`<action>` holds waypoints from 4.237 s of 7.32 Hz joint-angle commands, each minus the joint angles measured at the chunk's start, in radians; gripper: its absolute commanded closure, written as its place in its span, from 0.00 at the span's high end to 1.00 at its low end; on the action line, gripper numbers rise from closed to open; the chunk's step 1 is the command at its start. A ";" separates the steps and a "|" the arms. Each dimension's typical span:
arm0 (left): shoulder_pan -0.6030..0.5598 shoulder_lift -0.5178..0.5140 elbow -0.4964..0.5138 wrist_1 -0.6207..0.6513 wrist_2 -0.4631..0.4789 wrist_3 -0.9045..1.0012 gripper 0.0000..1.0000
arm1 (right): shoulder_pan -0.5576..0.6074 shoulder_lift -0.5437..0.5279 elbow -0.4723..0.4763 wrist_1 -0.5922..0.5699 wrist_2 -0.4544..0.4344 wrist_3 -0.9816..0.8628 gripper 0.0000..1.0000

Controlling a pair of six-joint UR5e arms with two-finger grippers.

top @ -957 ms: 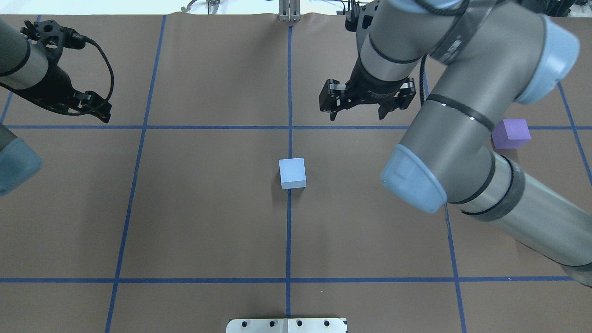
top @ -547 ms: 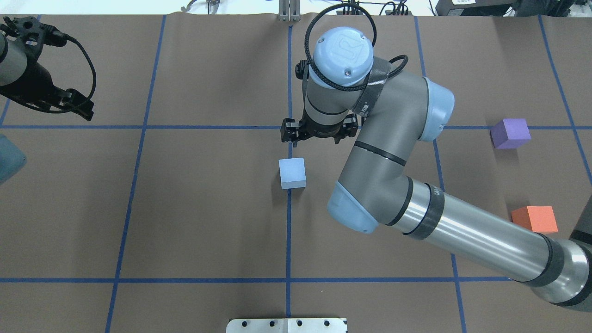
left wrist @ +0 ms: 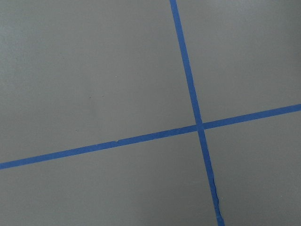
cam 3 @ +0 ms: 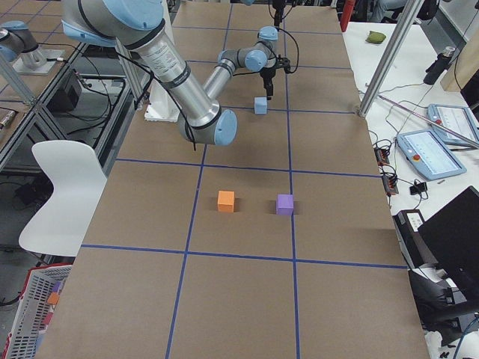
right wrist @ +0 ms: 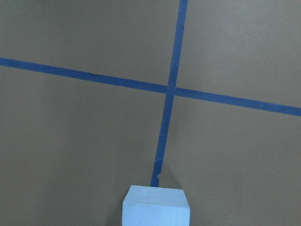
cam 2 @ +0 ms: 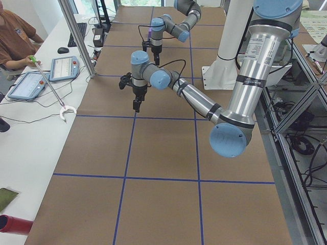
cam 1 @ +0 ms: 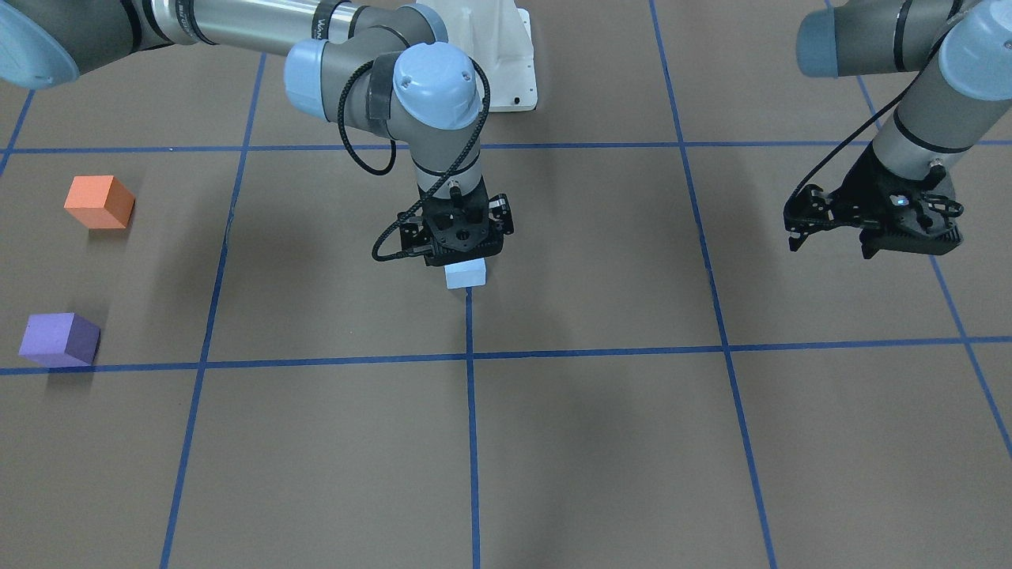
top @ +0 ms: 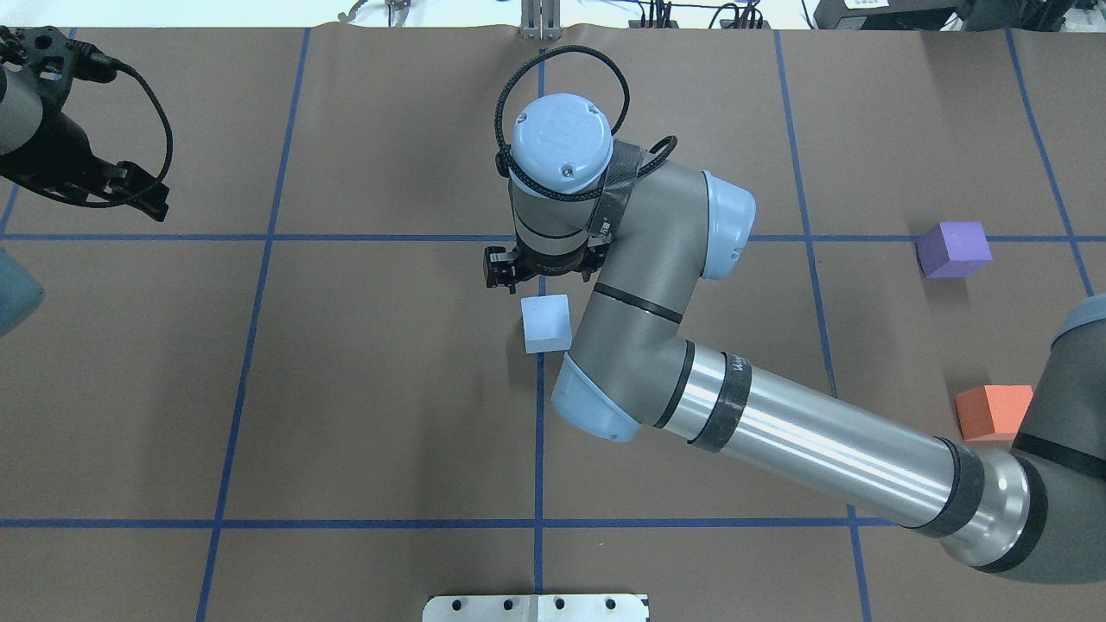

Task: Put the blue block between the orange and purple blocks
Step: 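Lower the right gripper onto the light blue cube and grasp it, then carry the cube with the right gripper between the purple and orange cubes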

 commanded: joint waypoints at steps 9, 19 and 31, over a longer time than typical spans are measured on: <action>0.003 0.000 0.029 -0.009 0.000 0.000 1.00 | -0.057 0.003 -0.131 0.058 -0.027 0.029 0.86; -0.078 0.040 0.015 -0.006 0.000 0.175 1.00 | 0.180 -0.304 0.329 -0.094 0.138 -0.003 0.00; -0.151 0.160 0.009 -0.025 -0.009 0.262 1.00 | 0.475 -0.943 0.318 0.300 0.295 -0.275 0.00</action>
